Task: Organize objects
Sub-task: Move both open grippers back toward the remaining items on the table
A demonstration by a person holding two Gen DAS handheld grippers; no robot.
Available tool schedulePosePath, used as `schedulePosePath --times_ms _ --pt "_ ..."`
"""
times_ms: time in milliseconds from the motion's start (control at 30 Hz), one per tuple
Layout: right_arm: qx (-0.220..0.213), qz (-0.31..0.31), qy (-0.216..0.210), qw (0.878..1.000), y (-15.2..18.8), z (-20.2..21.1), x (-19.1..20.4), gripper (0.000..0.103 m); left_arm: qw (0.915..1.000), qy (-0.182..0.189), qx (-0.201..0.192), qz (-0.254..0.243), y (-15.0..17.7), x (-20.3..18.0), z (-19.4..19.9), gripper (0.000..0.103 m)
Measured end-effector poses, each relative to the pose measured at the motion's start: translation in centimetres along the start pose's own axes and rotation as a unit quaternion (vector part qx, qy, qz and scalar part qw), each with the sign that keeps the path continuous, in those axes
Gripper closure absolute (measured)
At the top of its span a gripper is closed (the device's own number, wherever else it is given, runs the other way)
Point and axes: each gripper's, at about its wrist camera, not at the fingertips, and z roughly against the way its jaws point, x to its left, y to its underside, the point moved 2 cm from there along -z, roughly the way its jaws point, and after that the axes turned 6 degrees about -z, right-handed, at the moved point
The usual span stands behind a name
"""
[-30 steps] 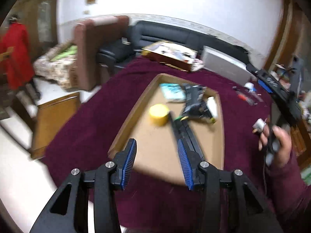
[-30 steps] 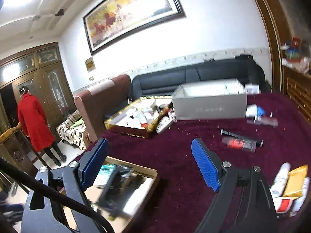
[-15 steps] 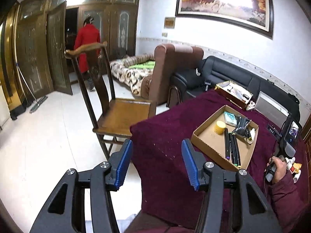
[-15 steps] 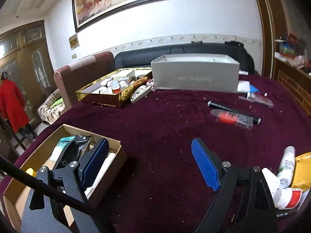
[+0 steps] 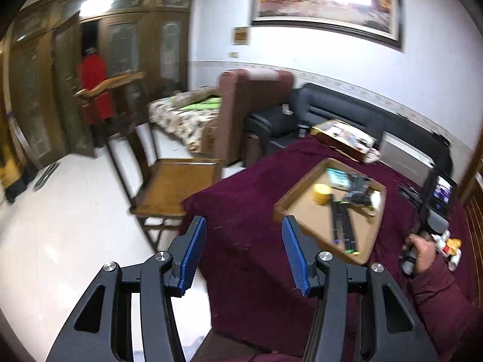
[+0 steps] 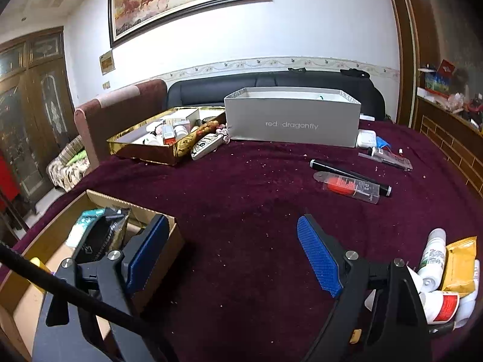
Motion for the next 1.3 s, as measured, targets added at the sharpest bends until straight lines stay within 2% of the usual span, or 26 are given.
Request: schedulePosePath --times_ms 100,200,267,300,367,400,467,533,567,600,700,767,900,1033,1100,1200,1233,1300 --pt "-0.005 -0.011 -0.012 1.000 -0.7 0.5 -0.1 0.015 0.9974 0.059 0.011 -0.040 -2.4 -4.6 -2.7 0.053" --pt "-0.065 -0.014 -0.021 0.998 -3.0 4.6 -0.5 0.015 0.9858 0.147 0.024 -0.076 -5.2 -11.0 -6.0 0.053" --pt "-0.094 0.002 -0.028 0.995 -4.7 8.5 -0.9 0.015 0.9723 0.210 0.042 -0.094 -6.5 -15.2 -7.8 0.053" --pt "-0.099 0.004 -0.030 0.995 -5.2 9.9 -1.4 0.015 0.9618 0.247 0.052 -0.106 -7.2 -17.5 -8.6 0.053" --pt "-0.114 0.003 -0.035 0.993 -5.6 14.5 -3.9 0.013 0.9440 0.297 0.061 -0.130 -8.0 -21.2 -9.5 0.053" --pt "-0.116 0.007 -0.028 0.993 -5.4 15.6 -4.8 0.013 0.9323 0.325 0.062 -0.147 -8.3 -23.3 -9.8 0.053" --pt "-0.126 0.018 0.047 0.991 -4.4 18.7 -7.9 0.010 0.9158 0.360 0.062 -0.167 -8.4 -26.3 -10.1 0.053" --pt "-0.121 0.012 0.136 0.983 -3.1 21.0 -11.3 0.010 0.8984 0.393 0.075 -0.180 -7.9 -28.7 -10.8 0.053" --pt "-0.114 0.001 0.159 0.981 -2.6 21.8 -12.5 0.010 0.8886 0.413 0.087 -0.180 -7.5 -29.6 -11.0 0.053" --pt "-0.103 -0.019 0.181 0.978 -1.7 23.0 -14.1 0.010 0.8813 0.427 0.097 -0.178 -7.1 -30.0 -11.2 0.053" --pt "-0.083 -0.079 0.205 0.972 1.2 25.7 -16.7 0.010 0.8564 0.464 0.148 -0.171 -5.1 -29.8 -11.7 0.053" --pt "-0.071 -0.114 0.213 0.968 3.3 27.0 -17.6 0.010 0.8449 0.480 0.172 -0.164 -3.9 -28.6 -11.7 0.053" --pt "-0.058 -0.165 0.204 0.963 6.7 28.3 -18.1 0.010 0.8417 0.483 0.173 -0.167 -2.1 -24.8 -10.5 0.053" --pt "-0.021 -0.183 0.203 0.962 9.7 29.3 -17.2 0.010 0.8307 0.513 0.167 -0.139 -1.1 -22.2 -9.6 0.047" --pt "-0.008 -0.170 0.205 0.964 10.7 30.2 -16.7 0.010 0.8208 0.529 0.174 -0.126 -0.4 -21.6 -9.2 0.047" --pt "-0.026 -0.128 0.227 0.965 11.5 32.6 -14.4 0.010 0.8041 0.551 0.185 -0.125 0.0 -21.4 -7.8 0.047" --pt "-0.035 -0.117 0.234 0.964 11.5 33.3 -13.8 0.010 0.8017 0.557 0.174 -0.128 -0.2 -21.3 -7.0 0.047" --pt "-0.049 -0.104 0.246 0.963 11.3 34.3 -13.1 0.010 0.8060 0.557 0.145 -0.136 -0.8 -21.3 -5.7 0.047"
